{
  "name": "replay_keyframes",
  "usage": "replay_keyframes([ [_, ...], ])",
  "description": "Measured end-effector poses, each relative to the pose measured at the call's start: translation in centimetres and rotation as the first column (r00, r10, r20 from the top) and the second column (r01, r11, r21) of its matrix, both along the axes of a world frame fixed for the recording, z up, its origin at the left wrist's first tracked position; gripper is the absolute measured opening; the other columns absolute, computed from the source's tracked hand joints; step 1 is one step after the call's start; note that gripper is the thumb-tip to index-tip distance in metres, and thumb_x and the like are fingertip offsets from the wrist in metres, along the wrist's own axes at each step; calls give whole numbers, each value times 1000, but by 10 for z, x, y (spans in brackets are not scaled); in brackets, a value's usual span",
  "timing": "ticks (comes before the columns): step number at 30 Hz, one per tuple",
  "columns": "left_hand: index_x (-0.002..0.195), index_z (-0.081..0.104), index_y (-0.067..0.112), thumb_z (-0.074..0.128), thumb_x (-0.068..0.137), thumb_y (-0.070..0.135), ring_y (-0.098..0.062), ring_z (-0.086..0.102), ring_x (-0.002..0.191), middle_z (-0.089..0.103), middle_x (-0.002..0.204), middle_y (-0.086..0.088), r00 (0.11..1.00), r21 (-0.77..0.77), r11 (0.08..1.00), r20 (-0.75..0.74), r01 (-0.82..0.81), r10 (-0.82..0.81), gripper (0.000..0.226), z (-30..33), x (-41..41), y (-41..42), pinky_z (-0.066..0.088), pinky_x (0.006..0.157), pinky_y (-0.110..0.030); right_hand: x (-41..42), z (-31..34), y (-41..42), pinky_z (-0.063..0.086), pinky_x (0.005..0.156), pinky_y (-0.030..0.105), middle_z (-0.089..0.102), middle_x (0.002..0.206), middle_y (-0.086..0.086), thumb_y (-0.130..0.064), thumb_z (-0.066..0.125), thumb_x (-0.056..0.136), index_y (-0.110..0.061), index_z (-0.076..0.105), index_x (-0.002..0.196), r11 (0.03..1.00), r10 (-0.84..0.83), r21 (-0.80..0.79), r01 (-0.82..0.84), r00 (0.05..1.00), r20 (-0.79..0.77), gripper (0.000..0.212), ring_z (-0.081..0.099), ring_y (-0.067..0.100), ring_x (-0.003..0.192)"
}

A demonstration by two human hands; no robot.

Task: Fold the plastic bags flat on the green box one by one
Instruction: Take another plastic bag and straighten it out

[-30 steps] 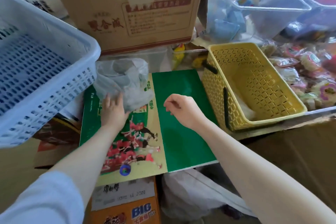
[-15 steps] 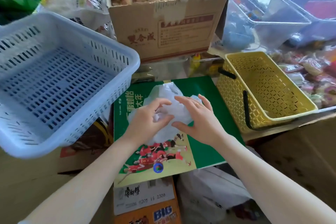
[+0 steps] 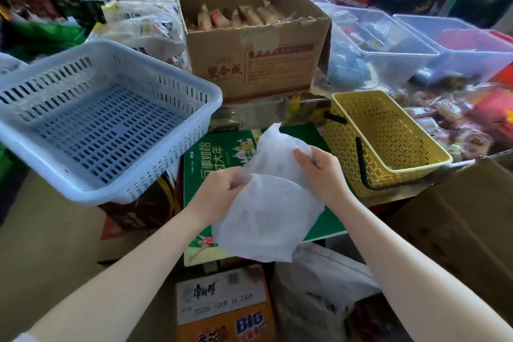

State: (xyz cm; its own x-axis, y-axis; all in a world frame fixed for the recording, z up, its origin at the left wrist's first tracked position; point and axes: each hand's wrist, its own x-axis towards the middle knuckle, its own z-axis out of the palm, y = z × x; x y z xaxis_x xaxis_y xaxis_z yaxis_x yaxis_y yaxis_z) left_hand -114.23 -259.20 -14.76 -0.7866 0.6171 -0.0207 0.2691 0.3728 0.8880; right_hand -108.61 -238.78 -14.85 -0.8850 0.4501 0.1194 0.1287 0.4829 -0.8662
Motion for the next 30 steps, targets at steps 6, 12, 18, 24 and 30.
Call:
replay_keyframes([
  [6, 68, 60, 7, 62, 86, 28, -4, 36, 45, 45, 51, 7, 994, 69, 997, -103, -26, 33, 27, 3, 22, 1, 30, 47, -16, 30, -27, 33, 43, 57, 34, 59, 66, 4, -40, 61, 84, -7, 61, 71, 960, -196, 241, 141, 955, 222, 36, 54, 24, 63],
  [12, 76, 68, 19, 62, 86, 35, -9, 47, 54, 59, 60, -1, 992, 139, 989, -123, 57, -40, 20, 10, 37, 25, 37, 53, -25, 56, 6, 34, 31, 104, 26, 41, 140, 0, -3, 59, 86, -24, 40, 137, 941, 198, 275, -197, 980, 26, 59, 38, 15, 128],
  [18, 82, 74, 20, 66, 80, 26, -8, 55, 62, 68, 67, 1, 981, 199, 964, -114, 178, -158, 10, 28, 59, 55, 43, 59, -20, 75, 26, 51, 17, 112, 39, 29, 151, 0, -7, 62, 85, -30, 35, 141, 648, 436, 635, -420, 888, 143, 67, 21, 22, 141],
  [24, 87, 67, 27, 63, 84, 40, 0, 55, 80, 63, 82, 13, 959, 187, 981, -283, 54, 1, 14, 32, 66, 65, 39, 75, -9, 92, 24, 76, 42, 65, 32, 52, 69, -10, -19, 61, 88, -13, 53, 78, 738, 422, 558, -381, 905, 60, 14, 51, 17, 64],
  [30, 113, 52, 31, 20, 78, 79, 5, 43, 115, 51, 118, 16, 956, 301, 951, -252, -67, 147, 68, 31, 106, 65, 25, 94, -2, 97, 25, 88, 26, 46, 20, 40, 56, -1, -26, 49, 95, -8, 40, 61, 974, 145, 167, -156, 987, 74, 40, 33, 13, 52],
])
